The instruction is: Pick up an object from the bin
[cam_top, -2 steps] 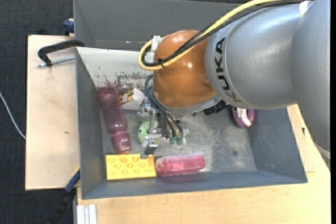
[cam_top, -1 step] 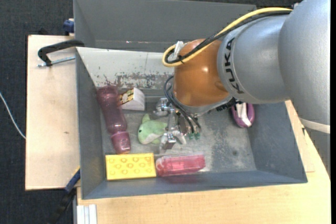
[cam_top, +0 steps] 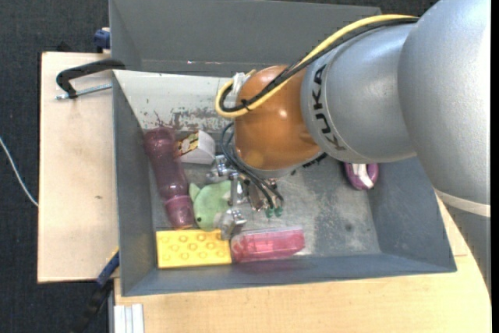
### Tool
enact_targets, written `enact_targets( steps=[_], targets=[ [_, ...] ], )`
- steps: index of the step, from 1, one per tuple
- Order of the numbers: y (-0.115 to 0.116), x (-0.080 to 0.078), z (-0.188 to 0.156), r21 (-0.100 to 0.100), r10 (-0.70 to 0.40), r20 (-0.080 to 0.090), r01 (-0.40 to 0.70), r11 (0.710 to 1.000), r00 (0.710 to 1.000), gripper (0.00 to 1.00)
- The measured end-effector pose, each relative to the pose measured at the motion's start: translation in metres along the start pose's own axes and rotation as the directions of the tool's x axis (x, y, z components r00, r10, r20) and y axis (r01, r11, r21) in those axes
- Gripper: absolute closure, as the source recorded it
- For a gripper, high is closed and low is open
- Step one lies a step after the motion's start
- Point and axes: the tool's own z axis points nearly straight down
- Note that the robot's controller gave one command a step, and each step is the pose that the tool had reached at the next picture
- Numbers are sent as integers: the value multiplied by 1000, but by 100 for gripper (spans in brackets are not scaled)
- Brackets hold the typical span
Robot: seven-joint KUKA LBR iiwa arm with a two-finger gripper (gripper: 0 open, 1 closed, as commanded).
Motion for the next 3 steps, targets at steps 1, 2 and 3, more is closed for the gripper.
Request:
enact_targets(
  steps=[1, 2, 3],
  targets=[
    [-1, -12, -3, -6, 74, 2, -74, 997, 997, 0],
    [-28, -22, 18, -2, 20, 1, -20, 1000, 1000, 0],
    [-39, -48, 25, -4, 9, 0, -9, 1000, 1000, 100]
  ],
)
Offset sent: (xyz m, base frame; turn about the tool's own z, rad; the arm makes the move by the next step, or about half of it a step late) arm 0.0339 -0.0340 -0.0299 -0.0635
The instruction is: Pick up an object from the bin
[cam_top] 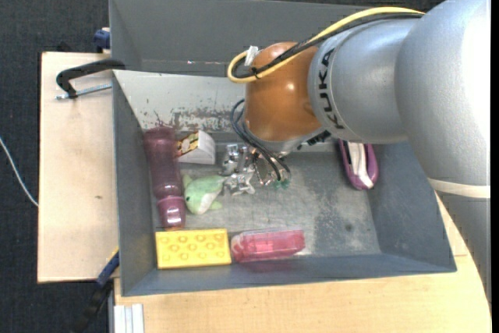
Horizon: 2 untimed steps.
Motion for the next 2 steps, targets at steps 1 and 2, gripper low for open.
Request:
enact_targets(
  steps=[1, 2],
  targets=[
    [0, 0, 0, 0, 0, 0, 0, 1000, 1000, 100],
    [0, 0, -1, 0, 0, 0, 0, 1000, 1000, 100]
  ],
)
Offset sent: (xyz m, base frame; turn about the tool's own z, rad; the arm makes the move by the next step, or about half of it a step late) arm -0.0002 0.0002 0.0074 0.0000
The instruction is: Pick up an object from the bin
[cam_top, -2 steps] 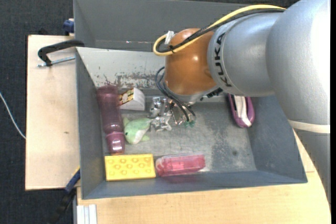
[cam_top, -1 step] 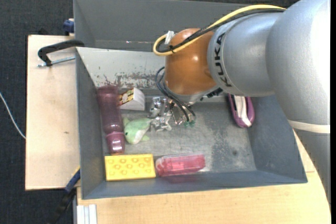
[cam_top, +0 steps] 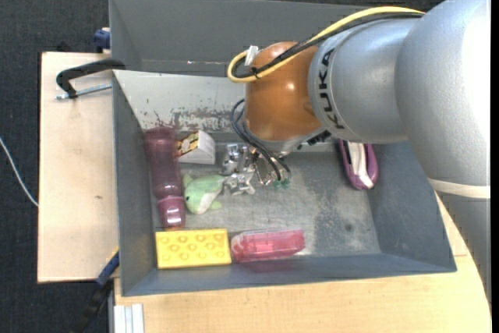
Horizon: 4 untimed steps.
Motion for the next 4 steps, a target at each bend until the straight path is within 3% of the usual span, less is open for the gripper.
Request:
enact_targets(
  steps=[4],
  targets=[
    [0, 0, -32, 2, 1, 1, -1, 1000, 1000, 100]
  ],
)
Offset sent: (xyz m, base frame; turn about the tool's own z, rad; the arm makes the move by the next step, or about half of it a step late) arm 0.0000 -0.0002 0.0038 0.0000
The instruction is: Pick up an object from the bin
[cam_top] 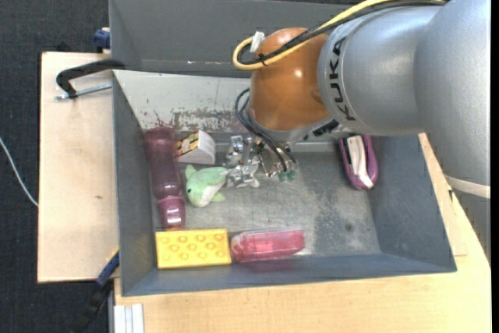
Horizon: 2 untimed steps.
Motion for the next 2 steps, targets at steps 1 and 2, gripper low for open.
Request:
enact_targets(
  steps=[1, 2],
  targets=[
    [0, 0, -10, 0, 0, 1, 0, 1000, 1000, 100],
    [0, -1, -18, 0, 0, 2, 0, 1000, 1000, 100]
  ],
)
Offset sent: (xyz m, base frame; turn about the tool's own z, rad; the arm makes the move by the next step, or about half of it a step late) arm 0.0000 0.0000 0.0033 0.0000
